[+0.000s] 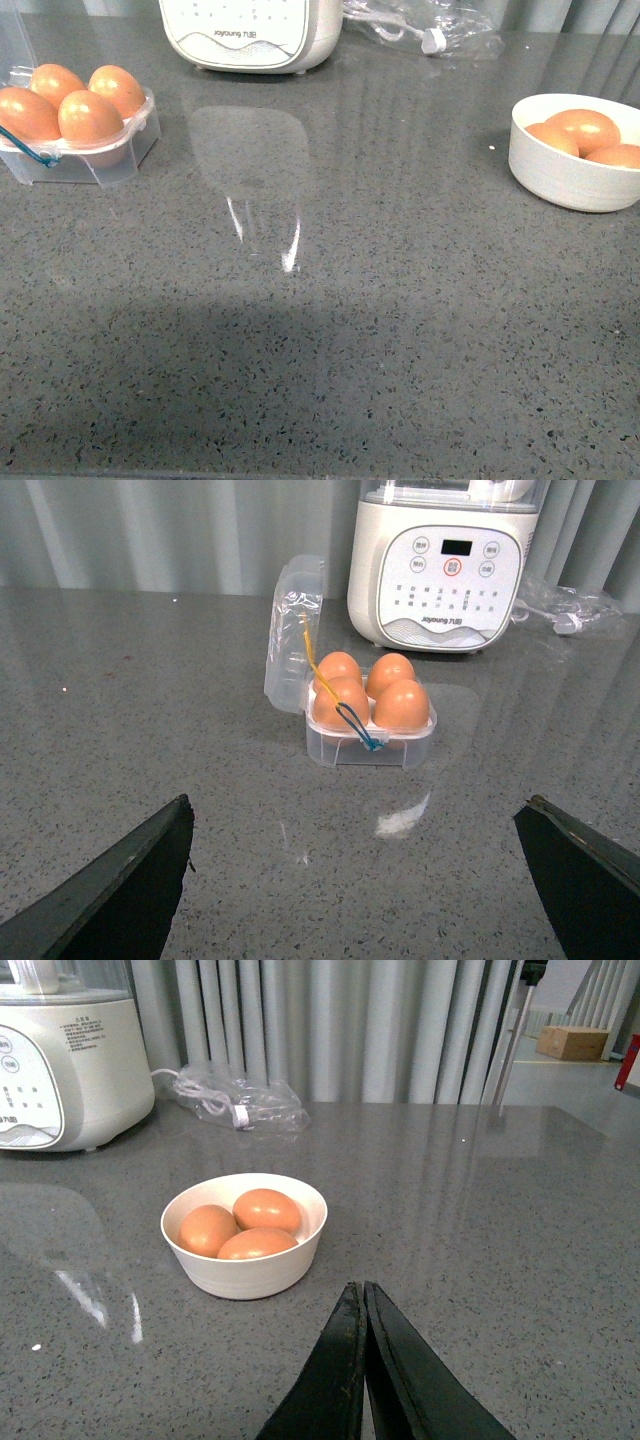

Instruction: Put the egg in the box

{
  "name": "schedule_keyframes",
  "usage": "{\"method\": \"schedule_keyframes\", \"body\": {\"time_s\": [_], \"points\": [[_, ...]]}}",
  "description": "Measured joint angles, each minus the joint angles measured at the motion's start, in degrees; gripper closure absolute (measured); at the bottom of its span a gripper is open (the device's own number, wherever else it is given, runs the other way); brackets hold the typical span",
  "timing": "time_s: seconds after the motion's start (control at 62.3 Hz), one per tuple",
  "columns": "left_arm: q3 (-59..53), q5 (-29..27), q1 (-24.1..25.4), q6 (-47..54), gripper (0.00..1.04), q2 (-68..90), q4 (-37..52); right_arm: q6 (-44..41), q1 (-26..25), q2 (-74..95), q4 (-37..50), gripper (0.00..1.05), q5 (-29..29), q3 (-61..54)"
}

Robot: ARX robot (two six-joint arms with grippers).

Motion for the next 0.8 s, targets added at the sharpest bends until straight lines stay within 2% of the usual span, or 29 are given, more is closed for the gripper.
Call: {"method": "schedule_keyframes", "body": {"time_s": [0.353, 0.434, 0.771, 0.803], "points": [[0.0, 0.0, 0.0, 0.0, 0.07, 0.0, 0.0, 0.0, 0.0, -7.0, -7.1, 1.02, 0.0, 0.0], [0.0, 0.0, 0.0, 0.0, 0.07, 0.0, 0.0, 0.0, 0.0, -14.1, -16.0, 1.02, 0.0, 0.0], [0.0, 0.0, 0.0, 0.0, 0.07, -0.1, 0.0, 0.0, 0.0, -16.1, -16.5, 1.02, 0.0, 0.0], [0.0, 0.0, 0.0, 0.0, 0.07, -0.1, 0.0, 0.0, 0.0, -16.1, -16.5, 0.98, 0.0, 0.0]]}}
